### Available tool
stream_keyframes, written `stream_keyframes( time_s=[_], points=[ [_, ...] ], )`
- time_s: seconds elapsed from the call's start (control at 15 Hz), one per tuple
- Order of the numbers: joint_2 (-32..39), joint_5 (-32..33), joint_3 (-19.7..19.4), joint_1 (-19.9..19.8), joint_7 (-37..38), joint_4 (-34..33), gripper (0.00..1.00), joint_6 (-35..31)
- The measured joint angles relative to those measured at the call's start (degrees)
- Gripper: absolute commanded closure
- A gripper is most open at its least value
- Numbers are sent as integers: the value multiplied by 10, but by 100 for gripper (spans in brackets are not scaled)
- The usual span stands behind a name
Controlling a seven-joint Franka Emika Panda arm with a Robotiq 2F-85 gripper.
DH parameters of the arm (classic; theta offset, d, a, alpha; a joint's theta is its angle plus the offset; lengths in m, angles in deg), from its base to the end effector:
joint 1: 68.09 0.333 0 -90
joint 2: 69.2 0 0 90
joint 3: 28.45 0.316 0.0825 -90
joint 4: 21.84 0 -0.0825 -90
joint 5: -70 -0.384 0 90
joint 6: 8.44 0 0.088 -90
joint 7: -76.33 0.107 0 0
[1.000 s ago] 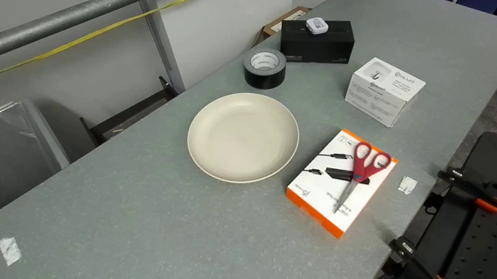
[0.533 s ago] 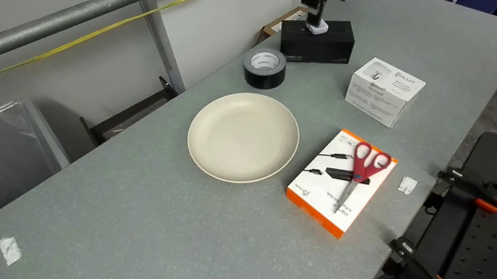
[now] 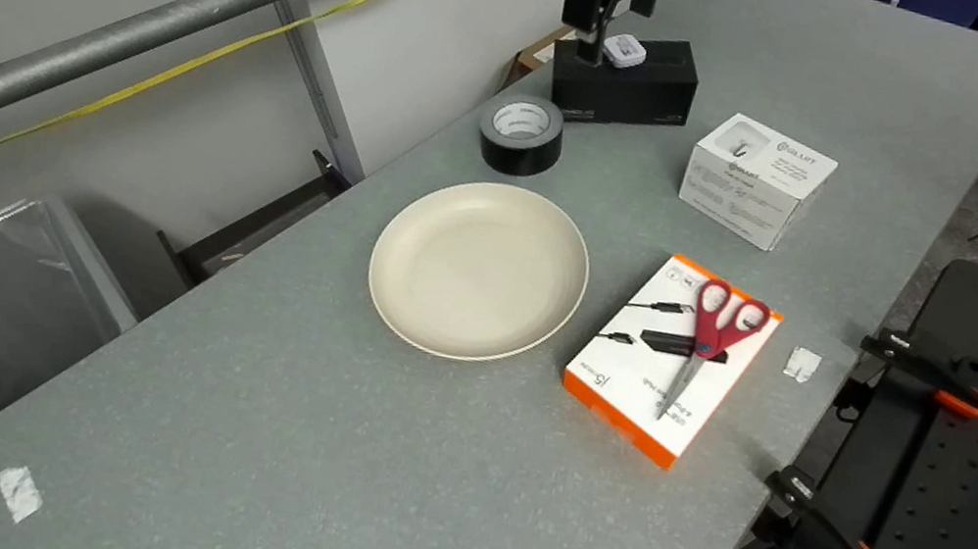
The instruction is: Place the black masking tape on the white plate
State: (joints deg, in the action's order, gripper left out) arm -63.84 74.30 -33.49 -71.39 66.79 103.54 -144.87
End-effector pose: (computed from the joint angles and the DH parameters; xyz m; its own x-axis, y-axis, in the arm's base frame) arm 0.5487 -0.0808 0.3543 0.9934 0.0766 0.0854 0.0698 -0.9943 0.0803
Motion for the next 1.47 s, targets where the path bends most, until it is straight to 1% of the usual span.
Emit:
stream_keyframes(
  time_s=[0.13,0.27,0.47,0.67,0.87,1.07,1.47],
  points=[
    [20,-5,2,0,5,-11,0,0],
    [72,-16,5,0,24,-43,0,-1],
    [175,-23,6,0,55,-118,0,-1],
    [272,-27,8,0,86,-206,0,-1],
    [340,-38,12,0,104,-284,0,7],
    [358,-39,13,0,107,-313,0,16],
    [369,-39,13,0,109,-316,0,-13]
  ],
)
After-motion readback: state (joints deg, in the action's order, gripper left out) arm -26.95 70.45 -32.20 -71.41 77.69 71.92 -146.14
